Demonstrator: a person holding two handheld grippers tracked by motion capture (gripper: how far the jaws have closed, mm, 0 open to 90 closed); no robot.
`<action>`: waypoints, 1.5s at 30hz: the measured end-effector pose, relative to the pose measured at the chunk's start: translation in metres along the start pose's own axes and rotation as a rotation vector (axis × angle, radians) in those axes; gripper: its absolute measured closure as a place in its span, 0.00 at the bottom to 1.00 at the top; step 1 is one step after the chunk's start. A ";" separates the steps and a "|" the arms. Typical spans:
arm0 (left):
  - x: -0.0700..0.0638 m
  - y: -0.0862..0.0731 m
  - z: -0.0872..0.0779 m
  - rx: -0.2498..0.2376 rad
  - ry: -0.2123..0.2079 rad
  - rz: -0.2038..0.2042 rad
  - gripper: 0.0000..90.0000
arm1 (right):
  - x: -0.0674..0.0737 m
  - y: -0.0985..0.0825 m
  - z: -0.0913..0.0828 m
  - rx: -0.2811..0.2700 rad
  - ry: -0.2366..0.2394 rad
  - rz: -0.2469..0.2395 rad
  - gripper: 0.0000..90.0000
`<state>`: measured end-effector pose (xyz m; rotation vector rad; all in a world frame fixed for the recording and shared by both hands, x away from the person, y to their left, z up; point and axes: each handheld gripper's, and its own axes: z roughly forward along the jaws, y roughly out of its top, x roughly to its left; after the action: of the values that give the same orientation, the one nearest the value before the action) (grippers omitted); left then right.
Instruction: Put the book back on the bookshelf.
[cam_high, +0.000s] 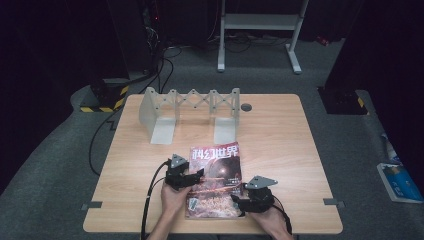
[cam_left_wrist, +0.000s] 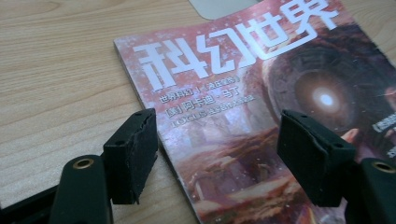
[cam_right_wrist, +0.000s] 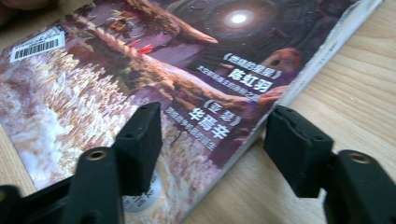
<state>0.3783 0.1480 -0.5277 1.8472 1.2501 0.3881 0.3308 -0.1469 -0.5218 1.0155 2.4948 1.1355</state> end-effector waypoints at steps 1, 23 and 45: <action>0.001 0.000 0.002 0.007 0.013 0.003 0.32 | -0.002 0.001 -0.001 0.006 0.003 0.010 0.46; -0.007 -0.004 0.004 -0.003 0.074 0.066 0.34 | -0.063 0.061 0.034 0.031 -0.115 0.185 0.44; -0.008 -0.004 0.004 -0.007 0.071 0.081 0.35 | -0.071 0.080 0.061 0.082 -0.092 0.249 0.42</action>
<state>0.3751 0.1399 -0.5323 1.8968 1.2223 0.5051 0.4506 -0.1218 -0.5109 1.3999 2.4109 1.0299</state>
